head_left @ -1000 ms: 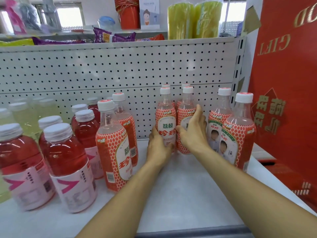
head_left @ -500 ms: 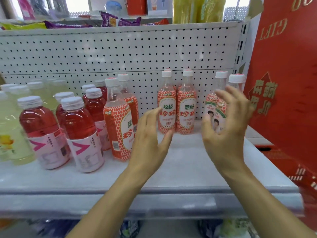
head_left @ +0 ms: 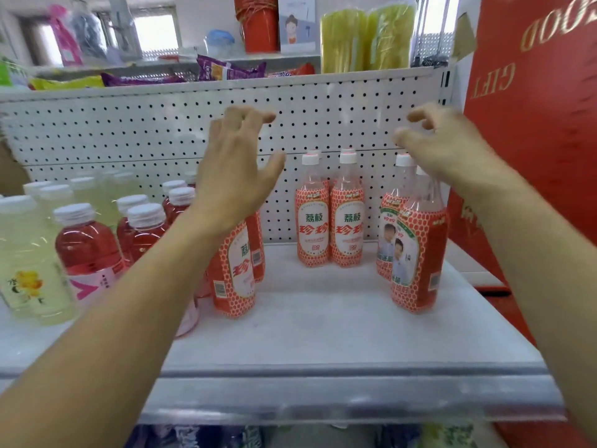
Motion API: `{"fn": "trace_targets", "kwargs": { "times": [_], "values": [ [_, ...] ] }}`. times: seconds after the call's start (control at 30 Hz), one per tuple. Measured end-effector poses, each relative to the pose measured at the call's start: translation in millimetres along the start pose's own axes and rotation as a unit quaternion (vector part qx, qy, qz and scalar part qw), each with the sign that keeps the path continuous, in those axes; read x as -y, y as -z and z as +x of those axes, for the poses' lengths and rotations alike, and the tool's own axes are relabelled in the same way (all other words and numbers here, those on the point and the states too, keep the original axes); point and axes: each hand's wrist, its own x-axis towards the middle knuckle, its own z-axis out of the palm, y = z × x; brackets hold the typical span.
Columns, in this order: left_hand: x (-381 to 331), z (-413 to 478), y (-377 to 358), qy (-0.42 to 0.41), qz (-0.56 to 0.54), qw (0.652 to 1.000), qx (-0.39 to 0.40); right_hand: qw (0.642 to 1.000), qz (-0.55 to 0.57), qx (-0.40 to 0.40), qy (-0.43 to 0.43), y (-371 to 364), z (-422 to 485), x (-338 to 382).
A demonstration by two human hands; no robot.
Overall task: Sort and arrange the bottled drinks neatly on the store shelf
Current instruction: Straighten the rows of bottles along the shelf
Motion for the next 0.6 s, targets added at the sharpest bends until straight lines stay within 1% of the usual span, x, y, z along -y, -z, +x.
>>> {"fn": "trace_targets", "kwargs": {
  "times": [0.03,0.1,0.17,0.2,0.23,0.27,0.33,0.4,0.53,0.6],
  "values": [
    [8.1,20.1,6.0,0.028,0.048,0.998,0.042,0.996,-0.053,0.065,-0.022,3.6,12.9,9.2],
    [26.2,53.8,12.2,0.087,0.128,0.975,0.162,0.973,-0.169,0.150,-0.050,5.7,34.0,21.1],
    [38.9,71.6,12.2,0.132,0.144,0.933,0.304,0.945,-0.247,0.202,-0.072,1.1,48.4,25.8],
    [43.2,76.1,11.0,0.148,0.134,0.911,0.362,0.935,-0.269,0.217,-0.075,-2.7,54.4,26.0],
    [45.8,79.0,9.4,0.155,0.123,0.895,0.399,0.928,-0.284,0.226,-0.079,-6.4,60.3,24.3],
    [47.1,80.9,7.8,0.154,0.113,0.889,0.416,0.923,-0.294,0.232,-0.087,-9.8,64.1,22.7],
    [49.8,84.3,4.0,0.137,0.095,0.897,0.409,0.914,-0.313,0.243,-0.090,-15.6,68.9,17.9],
    [51.1,84.9,2.5,0.116,0.086,0.910,0.390,0.910,-0.329,0.241,-0.074,-18.2,69.2,16.8],
    [43.9,79.6,-2.9,0.057,0.103,0.915,0.386,0.891,-0.386,0.238,-0.028,-18.4,63.2,25.4],
    [36.2,76.9,-8.6,0.035,0.101,0.921,0.375,0.890,-0.388,0.238,-0.021,-21.5,61.0,27.8]
  ]
}}
